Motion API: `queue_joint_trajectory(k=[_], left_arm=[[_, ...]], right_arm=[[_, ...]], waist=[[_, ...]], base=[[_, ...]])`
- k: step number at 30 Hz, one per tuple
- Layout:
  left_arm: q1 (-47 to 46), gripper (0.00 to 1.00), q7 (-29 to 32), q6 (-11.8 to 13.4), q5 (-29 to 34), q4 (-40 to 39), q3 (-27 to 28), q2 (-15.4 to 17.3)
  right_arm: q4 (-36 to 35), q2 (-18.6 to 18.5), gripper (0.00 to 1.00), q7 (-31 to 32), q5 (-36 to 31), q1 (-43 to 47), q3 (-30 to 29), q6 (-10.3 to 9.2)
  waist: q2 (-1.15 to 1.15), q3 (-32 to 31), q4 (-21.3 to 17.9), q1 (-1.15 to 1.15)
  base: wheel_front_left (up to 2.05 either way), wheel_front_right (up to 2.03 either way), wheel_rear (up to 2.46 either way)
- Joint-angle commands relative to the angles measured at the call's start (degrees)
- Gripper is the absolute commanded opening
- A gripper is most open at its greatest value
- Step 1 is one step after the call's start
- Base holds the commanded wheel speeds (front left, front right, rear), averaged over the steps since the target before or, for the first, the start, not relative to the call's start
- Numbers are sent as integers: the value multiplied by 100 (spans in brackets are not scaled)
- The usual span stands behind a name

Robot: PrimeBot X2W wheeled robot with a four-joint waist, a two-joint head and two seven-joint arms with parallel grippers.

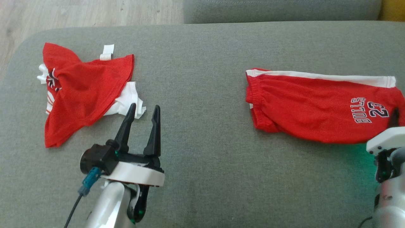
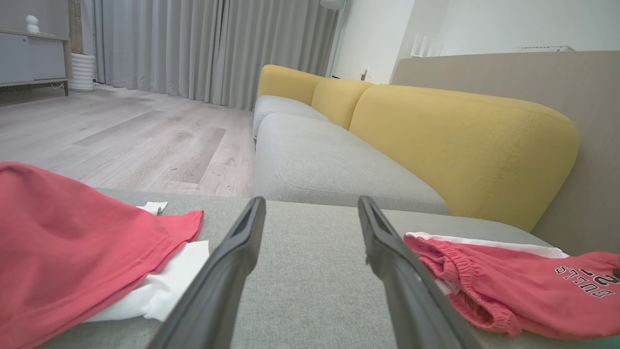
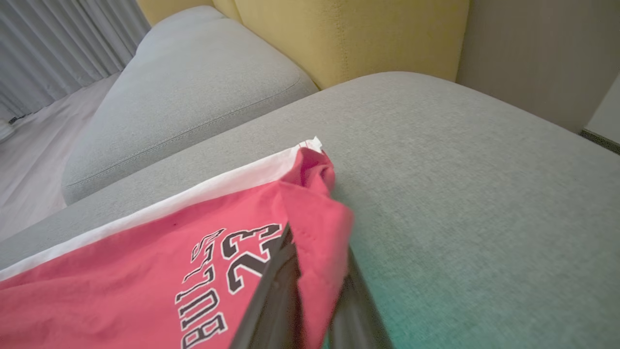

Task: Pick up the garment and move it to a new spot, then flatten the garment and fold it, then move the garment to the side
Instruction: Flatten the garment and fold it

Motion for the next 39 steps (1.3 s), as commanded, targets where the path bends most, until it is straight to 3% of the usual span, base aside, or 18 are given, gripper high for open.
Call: queue_joint_trajectory(k=[1,12,26,39], left_arm=[[-76,100,-46,-38,68,-196,190,47],[-20,100,-46,-64,115,-157,177,47],[99,100,-46,-66,105,-42,168,49],[65,100,-46,-38,56,-14,160,64]], right_arm=[[-261,20,0,-44,14,-143,99,-4],[-523,128,0,-218,221,-221,415,-4],[-781,166,0,-513,1423,-241,2460,-4],[-252,167,0,-480,1848,-327,4259,-4]], waist=[[0,-14,-8,1],[0,-46,104,1],[0,-393,282,1],[0,-301,637,1]], base=[[0,0,0],[0,0,0],[0,0,0],[0,0,0]])
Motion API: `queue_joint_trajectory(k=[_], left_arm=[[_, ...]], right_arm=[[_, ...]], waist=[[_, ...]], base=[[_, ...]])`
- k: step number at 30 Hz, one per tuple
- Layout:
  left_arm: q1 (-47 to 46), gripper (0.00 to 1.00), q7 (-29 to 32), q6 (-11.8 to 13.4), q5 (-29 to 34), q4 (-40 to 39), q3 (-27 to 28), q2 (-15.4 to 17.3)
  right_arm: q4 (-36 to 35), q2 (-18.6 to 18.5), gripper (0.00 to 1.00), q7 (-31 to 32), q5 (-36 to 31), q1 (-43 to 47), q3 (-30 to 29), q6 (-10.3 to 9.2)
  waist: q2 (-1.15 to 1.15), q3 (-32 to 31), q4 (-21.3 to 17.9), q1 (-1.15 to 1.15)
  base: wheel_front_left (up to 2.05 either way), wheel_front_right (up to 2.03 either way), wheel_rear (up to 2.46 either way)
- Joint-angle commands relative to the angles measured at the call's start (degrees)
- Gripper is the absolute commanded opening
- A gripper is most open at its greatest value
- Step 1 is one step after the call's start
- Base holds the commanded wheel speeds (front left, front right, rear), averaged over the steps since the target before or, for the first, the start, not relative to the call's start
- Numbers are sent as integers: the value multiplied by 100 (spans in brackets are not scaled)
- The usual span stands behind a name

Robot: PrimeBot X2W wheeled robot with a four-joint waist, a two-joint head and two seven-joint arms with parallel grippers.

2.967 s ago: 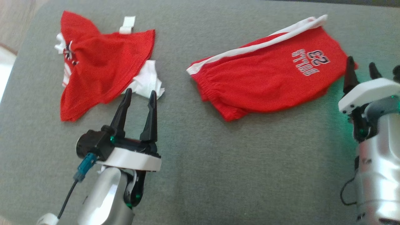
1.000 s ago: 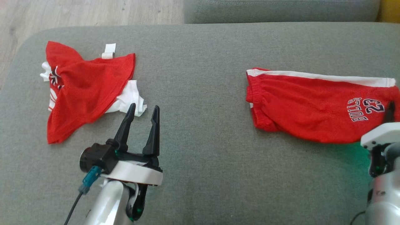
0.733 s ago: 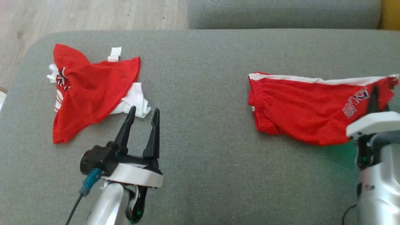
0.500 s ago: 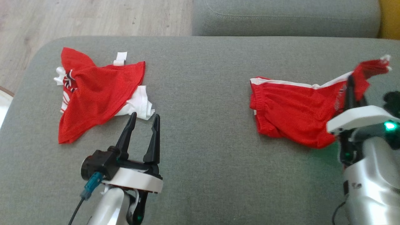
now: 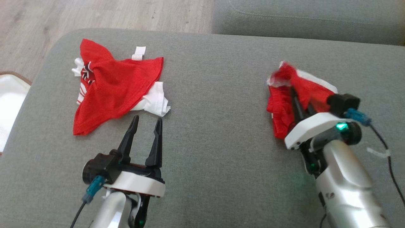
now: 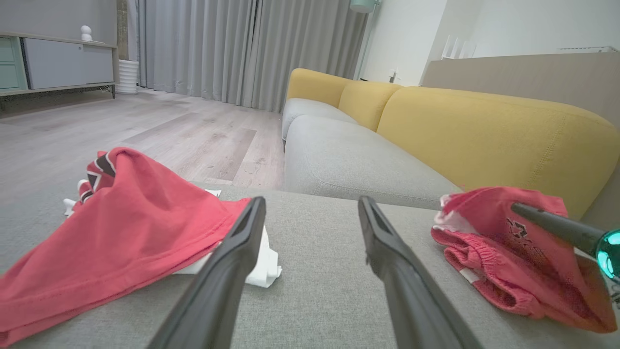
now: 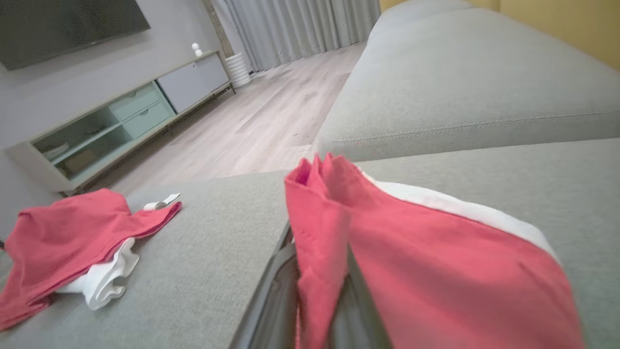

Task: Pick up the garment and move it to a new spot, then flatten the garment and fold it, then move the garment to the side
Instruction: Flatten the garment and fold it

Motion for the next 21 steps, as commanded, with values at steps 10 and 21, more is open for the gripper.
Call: queue_joint_trajectory(k=[10,21], left_arm=[[-177,100,-46,52,-37,-146,194,72],[-184,100,-46,92,-72,-173,272,123]], right_arm=[[459,-15,0,81,153,-95,1087,-4],[564,-16,100,43,280,-84,2022,-4]], waist=[[0,-22,2,0],[0,-130,-333,0]], base=[[0,0,0],[0,0,0]])
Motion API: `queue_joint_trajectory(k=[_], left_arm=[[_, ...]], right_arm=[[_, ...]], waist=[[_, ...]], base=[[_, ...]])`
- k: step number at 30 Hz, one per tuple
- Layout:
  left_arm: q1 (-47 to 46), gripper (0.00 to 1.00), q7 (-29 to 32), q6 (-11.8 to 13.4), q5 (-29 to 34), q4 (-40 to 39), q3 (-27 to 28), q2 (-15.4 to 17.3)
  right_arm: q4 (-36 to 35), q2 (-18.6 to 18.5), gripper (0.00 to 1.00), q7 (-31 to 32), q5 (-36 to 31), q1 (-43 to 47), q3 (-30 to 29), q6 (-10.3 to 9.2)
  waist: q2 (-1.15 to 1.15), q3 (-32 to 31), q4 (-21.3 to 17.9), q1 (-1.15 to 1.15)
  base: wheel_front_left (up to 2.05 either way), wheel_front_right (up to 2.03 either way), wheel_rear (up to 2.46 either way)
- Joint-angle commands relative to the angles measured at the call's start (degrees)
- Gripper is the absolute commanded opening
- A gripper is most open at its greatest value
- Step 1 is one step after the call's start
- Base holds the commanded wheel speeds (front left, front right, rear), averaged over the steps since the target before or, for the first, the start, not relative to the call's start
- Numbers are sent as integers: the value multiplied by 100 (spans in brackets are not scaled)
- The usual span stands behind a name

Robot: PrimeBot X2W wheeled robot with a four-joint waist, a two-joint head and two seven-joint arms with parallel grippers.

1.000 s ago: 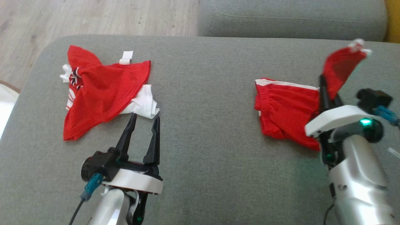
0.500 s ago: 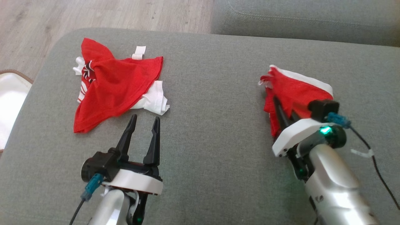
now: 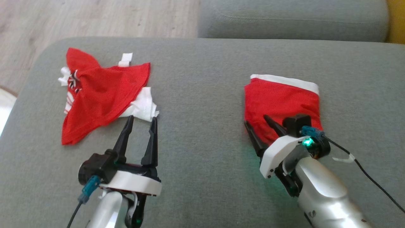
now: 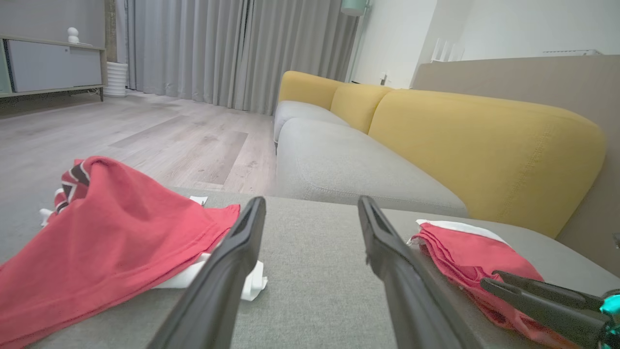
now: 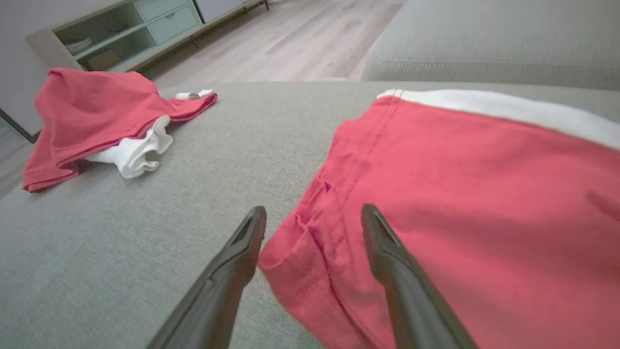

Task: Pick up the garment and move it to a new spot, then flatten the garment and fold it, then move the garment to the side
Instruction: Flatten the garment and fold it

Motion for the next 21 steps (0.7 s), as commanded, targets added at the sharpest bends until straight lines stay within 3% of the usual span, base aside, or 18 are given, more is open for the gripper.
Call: queue_joint_trajectory(k=[1,6,11,16,21], left_arm=[[-188,100,-46,35,-19,-199,214,85],[-214,100,-46,68,-9,-340,300,90],[-228,100,-46,108,-4,-481,424,84],[-210,100,-46,109,24,-564,497,68],[-138,100,-46,66,54,-579,553,49]], right_arm=[[-237,28,100,-121,16,-95,131,-4],[-684,-360,100,-579,-148,-168,-20,-4],[-1242,-624,100,-847,-680,-96,-923,-4],[-1907,-354,100,-916,-1398,385,-2091,-4],[-2596,10,100,-931,-1916,1055,-2870,-4]], waist=[[0,-52,-89,0],[0,-138,-325,0],[0,-163,-533,0],[0,-148,-679,0],[0,-106,-770,0]], base=[[0,0,0],[0,0,0],[0,0,0],[0,0,0],[0,0,0]])
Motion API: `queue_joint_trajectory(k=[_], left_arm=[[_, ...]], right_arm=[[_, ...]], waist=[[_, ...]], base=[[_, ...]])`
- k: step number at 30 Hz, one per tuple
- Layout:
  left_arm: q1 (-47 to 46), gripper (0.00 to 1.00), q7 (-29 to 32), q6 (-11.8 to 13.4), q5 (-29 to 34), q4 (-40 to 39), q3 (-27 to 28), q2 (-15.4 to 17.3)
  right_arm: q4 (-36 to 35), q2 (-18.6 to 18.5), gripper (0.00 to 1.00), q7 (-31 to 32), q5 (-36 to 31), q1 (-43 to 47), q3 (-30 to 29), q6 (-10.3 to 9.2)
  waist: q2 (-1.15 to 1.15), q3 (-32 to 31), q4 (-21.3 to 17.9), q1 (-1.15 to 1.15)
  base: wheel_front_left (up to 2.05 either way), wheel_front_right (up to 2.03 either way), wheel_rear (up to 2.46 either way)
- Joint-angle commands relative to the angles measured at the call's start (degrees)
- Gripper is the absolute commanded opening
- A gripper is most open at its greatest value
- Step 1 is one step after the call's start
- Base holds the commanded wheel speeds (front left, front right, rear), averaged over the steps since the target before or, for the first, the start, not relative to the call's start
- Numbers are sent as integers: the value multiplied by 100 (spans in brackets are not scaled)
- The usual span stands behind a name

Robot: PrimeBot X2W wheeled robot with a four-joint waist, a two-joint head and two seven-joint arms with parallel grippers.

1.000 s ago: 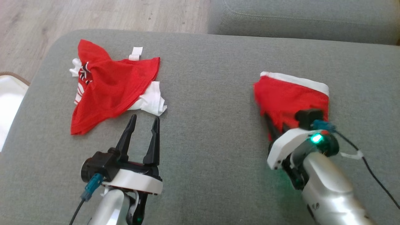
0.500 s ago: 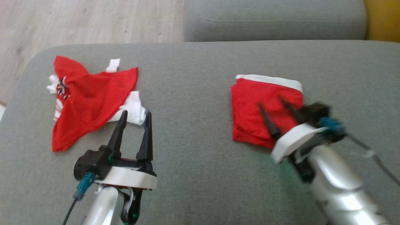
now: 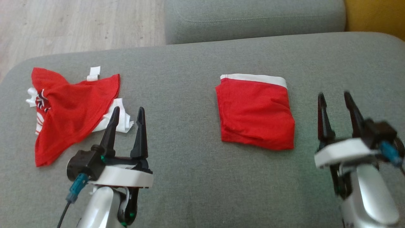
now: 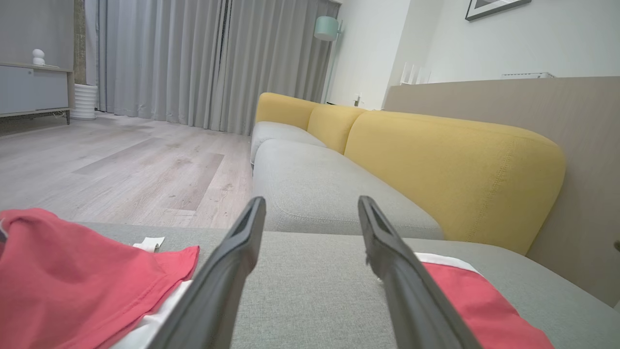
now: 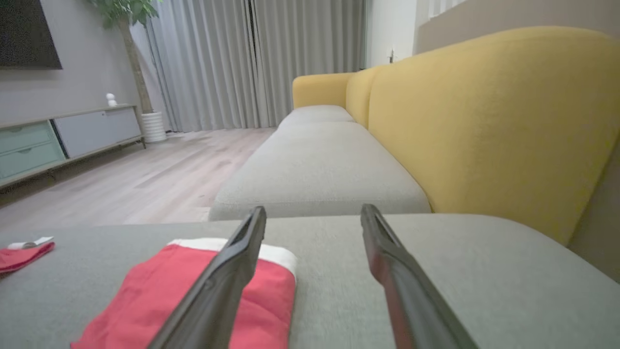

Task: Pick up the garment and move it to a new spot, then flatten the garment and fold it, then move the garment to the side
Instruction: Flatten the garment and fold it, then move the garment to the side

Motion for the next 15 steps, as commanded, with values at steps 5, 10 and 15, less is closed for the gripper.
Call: queue_joint_trajectory(k=[5,10,15], left_arm=[[15,100,-46,-69,126,-171,274,21],[46,100,-46,-92,188,-174,335,5],[8,100,-46,-105,212,-206,365,-2]], right_arm=[[-483,99,100,-72,22,371,-7,-4],[-588,102,100,-74,152,424,84,-4],[-635,103,100,-74,137,373,122,-4]], waist=[[0,49,-45,0],[0,82,-33,0],[0,106,3,0]], base=[[0,0,0],[0,0,0],[0,0,0]])
